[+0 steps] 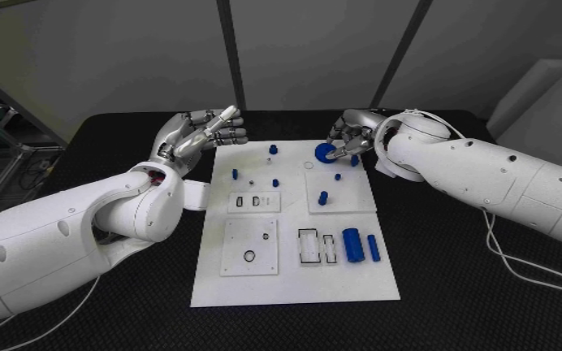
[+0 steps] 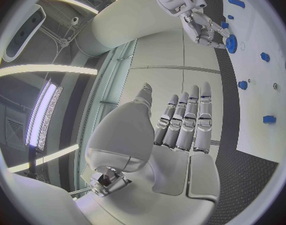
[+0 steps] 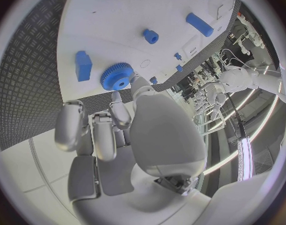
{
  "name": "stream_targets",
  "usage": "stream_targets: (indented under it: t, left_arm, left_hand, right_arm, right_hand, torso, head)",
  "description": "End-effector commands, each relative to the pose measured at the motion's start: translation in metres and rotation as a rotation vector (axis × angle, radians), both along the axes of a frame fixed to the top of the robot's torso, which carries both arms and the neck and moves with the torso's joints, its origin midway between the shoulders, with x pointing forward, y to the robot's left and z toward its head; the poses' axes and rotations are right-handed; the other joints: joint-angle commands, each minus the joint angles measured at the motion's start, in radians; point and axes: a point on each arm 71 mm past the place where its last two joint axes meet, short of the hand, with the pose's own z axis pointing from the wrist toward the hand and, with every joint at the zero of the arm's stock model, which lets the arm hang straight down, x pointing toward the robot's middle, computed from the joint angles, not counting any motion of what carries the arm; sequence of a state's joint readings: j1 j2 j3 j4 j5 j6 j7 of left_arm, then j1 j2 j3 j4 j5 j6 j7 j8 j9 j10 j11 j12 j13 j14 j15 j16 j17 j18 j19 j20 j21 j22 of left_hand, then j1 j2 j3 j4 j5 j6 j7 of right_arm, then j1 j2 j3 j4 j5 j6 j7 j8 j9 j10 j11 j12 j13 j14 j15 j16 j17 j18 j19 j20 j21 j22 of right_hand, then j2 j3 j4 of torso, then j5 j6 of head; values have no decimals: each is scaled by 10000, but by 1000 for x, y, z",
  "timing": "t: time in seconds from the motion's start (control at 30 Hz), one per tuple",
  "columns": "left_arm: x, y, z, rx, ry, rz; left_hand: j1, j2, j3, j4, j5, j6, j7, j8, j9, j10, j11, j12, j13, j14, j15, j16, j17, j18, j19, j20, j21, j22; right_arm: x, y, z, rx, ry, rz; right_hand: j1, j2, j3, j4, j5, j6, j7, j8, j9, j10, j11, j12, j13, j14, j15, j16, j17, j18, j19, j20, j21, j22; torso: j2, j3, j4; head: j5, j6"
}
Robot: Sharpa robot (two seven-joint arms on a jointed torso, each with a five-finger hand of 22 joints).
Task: Assemble the parts on the task board
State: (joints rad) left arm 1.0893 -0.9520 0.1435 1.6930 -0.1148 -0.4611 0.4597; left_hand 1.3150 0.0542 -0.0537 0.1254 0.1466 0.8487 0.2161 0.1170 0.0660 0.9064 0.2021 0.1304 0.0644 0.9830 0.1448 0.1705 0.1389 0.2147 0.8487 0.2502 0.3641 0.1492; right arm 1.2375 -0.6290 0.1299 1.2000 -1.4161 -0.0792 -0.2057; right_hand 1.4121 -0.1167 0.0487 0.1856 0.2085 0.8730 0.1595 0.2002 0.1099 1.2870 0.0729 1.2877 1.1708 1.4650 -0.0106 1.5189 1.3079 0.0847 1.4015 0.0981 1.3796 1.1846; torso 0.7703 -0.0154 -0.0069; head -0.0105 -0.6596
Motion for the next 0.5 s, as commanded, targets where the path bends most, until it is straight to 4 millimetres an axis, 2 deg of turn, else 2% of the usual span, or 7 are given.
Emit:
stream_targets:
  t: [0.03,0.5]
  left_arm:
    - [0,-2,2,-12,-151,-154]
    - [1,-1,2,-8,-119,-171]
  left_hand:
    - [88,-12,-15,-51,12,-57,345,-41,-1,-65,1,-19,-1,10,87,-42,16,-332,21,62,-44,-9]
    - [92,-9,-14,-55,12,-53,344,-41,0,-62,0,-17,0,10,87,-48,17,-332,20,62,-46,-12]
  right_arm:
    - [1,0,0,-186,69,10]
    - [4,3,-3,-681,56,32]
  right_hand:
    - [103,56,-21,4,56,-56,9,56,18,74,6,66,51,867,58,49,1663,-113,70,2,67,37]
    - [256,150,31,-107,61,-70,20,104,19,85,16,177,188,887,70,113,1785,-141,121,17,173,213]
  torso:
    - [-2,1,-3]
    - [3,11,-1]
  head:
    - [1,-13]
    - [6,-66]
